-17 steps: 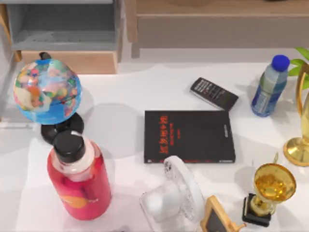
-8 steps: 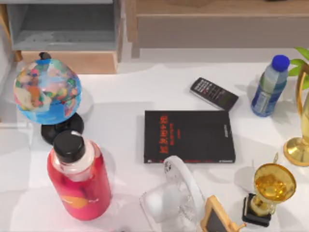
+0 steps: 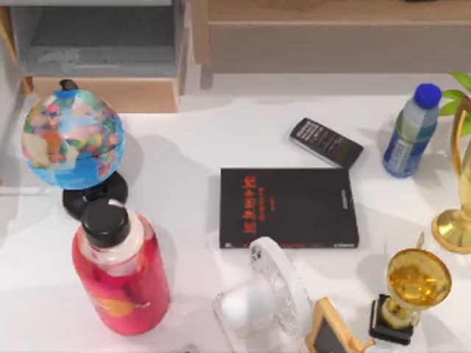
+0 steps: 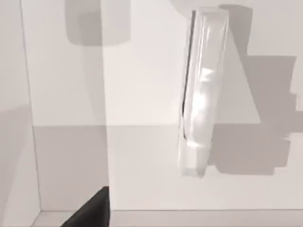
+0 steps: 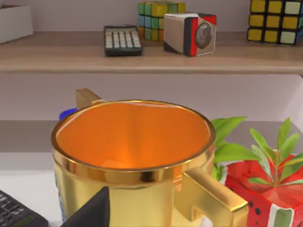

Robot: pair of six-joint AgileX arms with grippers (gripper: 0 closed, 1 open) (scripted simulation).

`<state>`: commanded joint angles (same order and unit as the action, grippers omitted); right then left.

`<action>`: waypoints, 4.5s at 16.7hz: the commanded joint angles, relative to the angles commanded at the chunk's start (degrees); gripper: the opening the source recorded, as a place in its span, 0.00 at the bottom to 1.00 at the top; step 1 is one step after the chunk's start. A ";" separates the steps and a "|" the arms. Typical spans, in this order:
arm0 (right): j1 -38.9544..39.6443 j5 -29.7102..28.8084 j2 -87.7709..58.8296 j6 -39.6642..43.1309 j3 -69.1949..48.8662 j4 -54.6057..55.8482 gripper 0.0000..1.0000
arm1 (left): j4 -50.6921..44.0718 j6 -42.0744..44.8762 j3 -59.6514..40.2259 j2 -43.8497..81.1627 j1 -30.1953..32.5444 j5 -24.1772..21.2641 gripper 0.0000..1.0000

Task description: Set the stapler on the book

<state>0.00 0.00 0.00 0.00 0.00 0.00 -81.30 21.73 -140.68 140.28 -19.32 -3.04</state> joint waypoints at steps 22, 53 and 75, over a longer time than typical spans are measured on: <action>0.00 0.00 0.00 0.00 0.00 0.00 1.00 | 3.08 4.01 -2.35 9.64 -0.41 0.29 1.00; 0.00 0.00 0.00 0.00 0.00 0.00 1.00 | 7.80 3.01 -0.42 12.04 0.50 0.33 0.00; 0.00 0.00 0.00 0.00 0.00 0.00 1.00 | -0.51 -7.89 3.36 -13.05 14.55 13.83 0.00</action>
<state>0.00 0.00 0.00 0.00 0.00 0.00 -81.81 13.84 -137.32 127.23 -4.77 10.79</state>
